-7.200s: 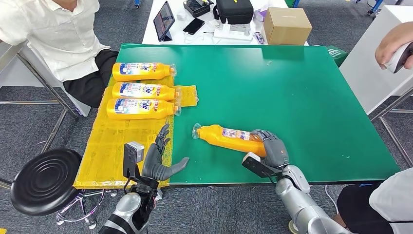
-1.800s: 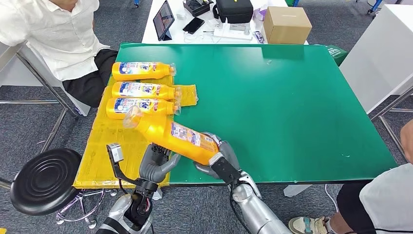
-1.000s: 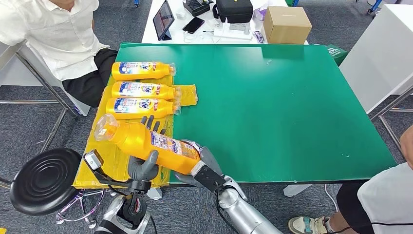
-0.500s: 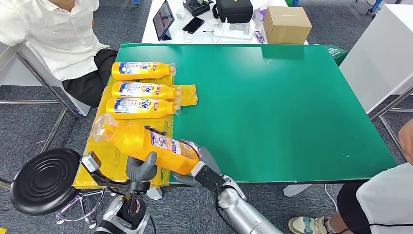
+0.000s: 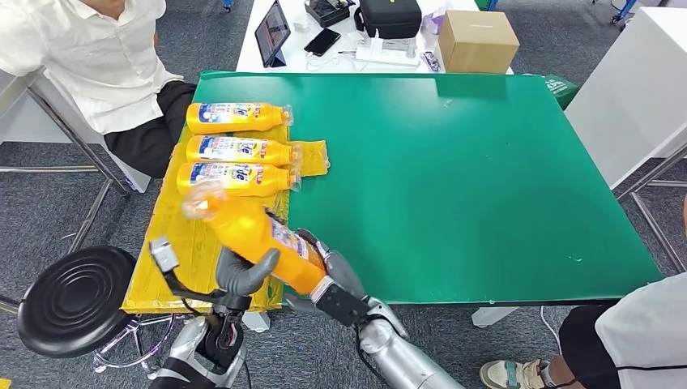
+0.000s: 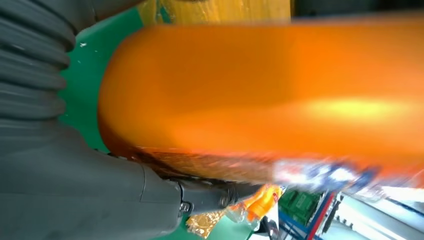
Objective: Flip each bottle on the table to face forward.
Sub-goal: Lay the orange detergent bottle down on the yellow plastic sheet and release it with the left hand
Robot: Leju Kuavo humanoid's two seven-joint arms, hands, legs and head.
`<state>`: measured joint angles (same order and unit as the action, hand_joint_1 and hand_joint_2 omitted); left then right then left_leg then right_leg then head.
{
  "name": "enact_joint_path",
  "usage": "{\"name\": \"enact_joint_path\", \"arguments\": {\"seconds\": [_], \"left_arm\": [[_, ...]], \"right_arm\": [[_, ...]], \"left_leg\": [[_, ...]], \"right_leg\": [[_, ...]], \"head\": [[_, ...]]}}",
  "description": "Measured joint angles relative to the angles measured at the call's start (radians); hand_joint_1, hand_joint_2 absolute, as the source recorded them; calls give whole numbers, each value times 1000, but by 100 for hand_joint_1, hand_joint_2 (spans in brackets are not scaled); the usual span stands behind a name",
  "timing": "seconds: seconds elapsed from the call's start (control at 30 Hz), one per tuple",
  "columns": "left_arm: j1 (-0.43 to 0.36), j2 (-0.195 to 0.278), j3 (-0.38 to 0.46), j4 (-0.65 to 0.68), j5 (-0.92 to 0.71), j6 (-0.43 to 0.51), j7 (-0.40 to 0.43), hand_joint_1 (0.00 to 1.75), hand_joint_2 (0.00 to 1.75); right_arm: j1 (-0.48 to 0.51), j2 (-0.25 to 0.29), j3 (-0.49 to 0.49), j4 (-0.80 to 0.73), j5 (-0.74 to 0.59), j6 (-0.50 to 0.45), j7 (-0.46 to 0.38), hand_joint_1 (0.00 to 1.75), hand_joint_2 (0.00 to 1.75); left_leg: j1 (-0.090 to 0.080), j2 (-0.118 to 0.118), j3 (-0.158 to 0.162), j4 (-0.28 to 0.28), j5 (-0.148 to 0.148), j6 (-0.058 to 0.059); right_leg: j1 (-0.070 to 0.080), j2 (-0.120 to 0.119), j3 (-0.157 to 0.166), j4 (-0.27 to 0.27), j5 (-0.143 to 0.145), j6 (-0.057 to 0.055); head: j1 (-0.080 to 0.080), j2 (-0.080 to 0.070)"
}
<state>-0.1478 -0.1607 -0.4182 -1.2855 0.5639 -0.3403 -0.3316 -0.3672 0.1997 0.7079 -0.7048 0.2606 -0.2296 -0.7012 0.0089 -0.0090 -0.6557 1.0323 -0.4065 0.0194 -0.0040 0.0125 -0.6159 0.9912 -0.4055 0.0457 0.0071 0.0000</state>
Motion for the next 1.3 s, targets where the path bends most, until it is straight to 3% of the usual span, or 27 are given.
{"name": "enact_joint_path", "arguments": {"seconds": [0.17,0.4,0.6,0.8,0.93,1.3], "left_arm": [[-43,23,0,16,-132,139,13,175,175],[-69,82,34,3,-168,178,33,175,175],[-79,106,51,-41,-351,291,15,175,175],[-123,122,25,-61,-684,437,26,175,175],[-171,127,-21,-35,-867,440,87,175,175],[-387,108,-165,310,-1357,507,234,175,175]], "right_arm": [[26,0,14,2,61,-134,1,0,0],[68,-23,51,-3,135,-294,1,0,0],[94,-43,56,-19,146,-416,1,0,0],[124,-64,54,-45,197,-427,1,0,0],[141,-69,43,-69,222,-414,1,0,0],[169,-50,37,-158,215,-330,1,0,0]], "left_leg": [[0,0,0,0,0,0],[1,0,-1,0,0,0],[1,0,-1,0,0,0],[1,-1,-1,0,0,0],[1,-1,-1,0,0,0],[1,0,-1,0,1,-1]], "right_leg": [[0,0,0,0,0,0],[0,0,-1,0,0,0],[0,0,-1,0,0,0],[0,0,-1,0,0,0],[0,0,-1,0,0,0],[0,0,-1,0,0,0]], "head": [[0,0],[0,0],[0,0],[0,0],[0,0],[0,0]]}}
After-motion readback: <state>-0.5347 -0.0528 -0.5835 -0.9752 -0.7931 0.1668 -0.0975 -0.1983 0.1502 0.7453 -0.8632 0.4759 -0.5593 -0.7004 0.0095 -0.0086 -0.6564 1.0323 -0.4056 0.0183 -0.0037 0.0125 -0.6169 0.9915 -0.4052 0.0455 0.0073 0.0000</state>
